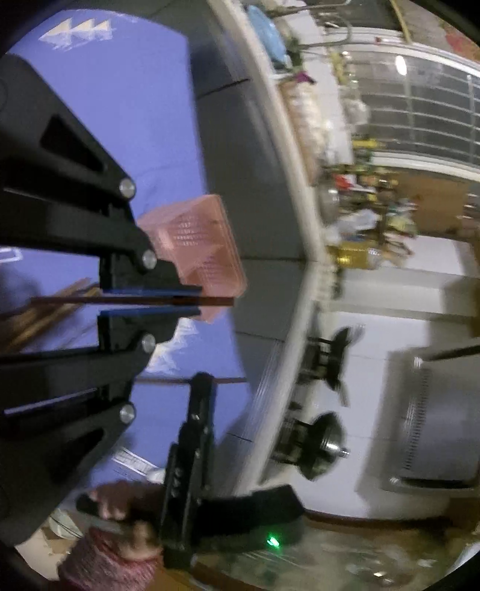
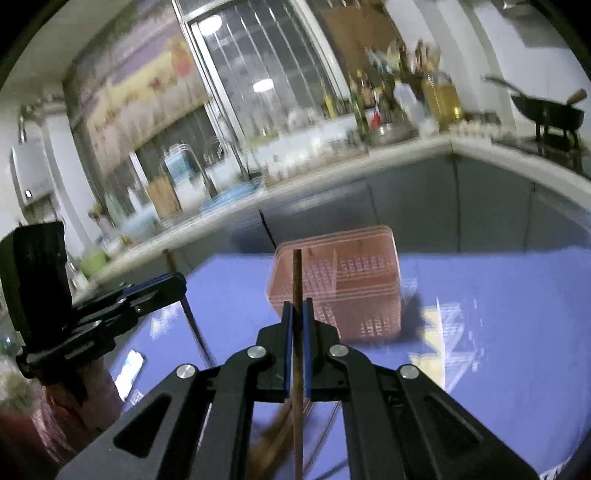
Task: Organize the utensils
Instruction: 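Lift both held chopsticks and carry them above the pink basket, then open both grippers to drop the chopsticks into the pink basket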
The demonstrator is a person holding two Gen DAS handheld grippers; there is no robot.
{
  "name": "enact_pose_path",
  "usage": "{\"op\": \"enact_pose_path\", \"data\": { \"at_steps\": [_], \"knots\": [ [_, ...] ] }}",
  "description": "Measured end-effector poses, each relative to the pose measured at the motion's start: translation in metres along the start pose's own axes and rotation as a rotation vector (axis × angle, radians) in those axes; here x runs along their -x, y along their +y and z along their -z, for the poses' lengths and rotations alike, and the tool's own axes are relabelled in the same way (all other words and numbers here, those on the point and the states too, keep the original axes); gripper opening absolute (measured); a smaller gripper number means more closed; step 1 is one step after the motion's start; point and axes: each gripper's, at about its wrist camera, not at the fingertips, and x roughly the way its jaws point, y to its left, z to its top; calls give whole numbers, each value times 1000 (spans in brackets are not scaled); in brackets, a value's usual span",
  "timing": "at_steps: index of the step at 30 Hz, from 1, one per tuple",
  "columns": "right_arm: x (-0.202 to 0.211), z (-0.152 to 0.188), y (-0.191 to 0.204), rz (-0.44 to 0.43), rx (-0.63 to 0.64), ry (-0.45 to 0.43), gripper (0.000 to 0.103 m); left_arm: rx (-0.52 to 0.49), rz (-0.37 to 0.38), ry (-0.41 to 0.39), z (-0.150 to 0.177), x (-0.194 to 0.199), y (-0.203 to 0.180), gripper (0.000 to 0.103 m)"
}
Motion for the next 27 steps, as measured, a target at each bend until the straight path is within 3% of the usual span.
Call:
{"op": "enact_pose_path", "data": {
  "at_steps": [6, 9, 13, 18, 24, 26, 27],
  "knots": [
    [2, -75, 13, -71, -10, -92, 5, 3, 0, -117, -70, 15, 8, 5],
    [-5, -114, 19, -53, 23, -161, 5, -5, -58, -165, -100, 10, 15, 5],
    [-29, -141, 15, -15, 36, -225, 5, 9, -111, -164, -123, -18, 29, 5],
    [-73, -132, 3, 45, 73, -215, 5, 7, -155, -122, -117, -54, 41, 5],
    [-106, -94, -23, 58, 3, -148, 6, 27, -182, 15, -76, -95, 50, 5],
    [-112, -81, -33, 40, -58, -112, 9, 41, -193, 61, -60, -104, 52, 16],
    [-112, -77, -36, 30, -84, -103, 11, 53, -194, 67, -53, -104, 52, 28]
  ]
}}
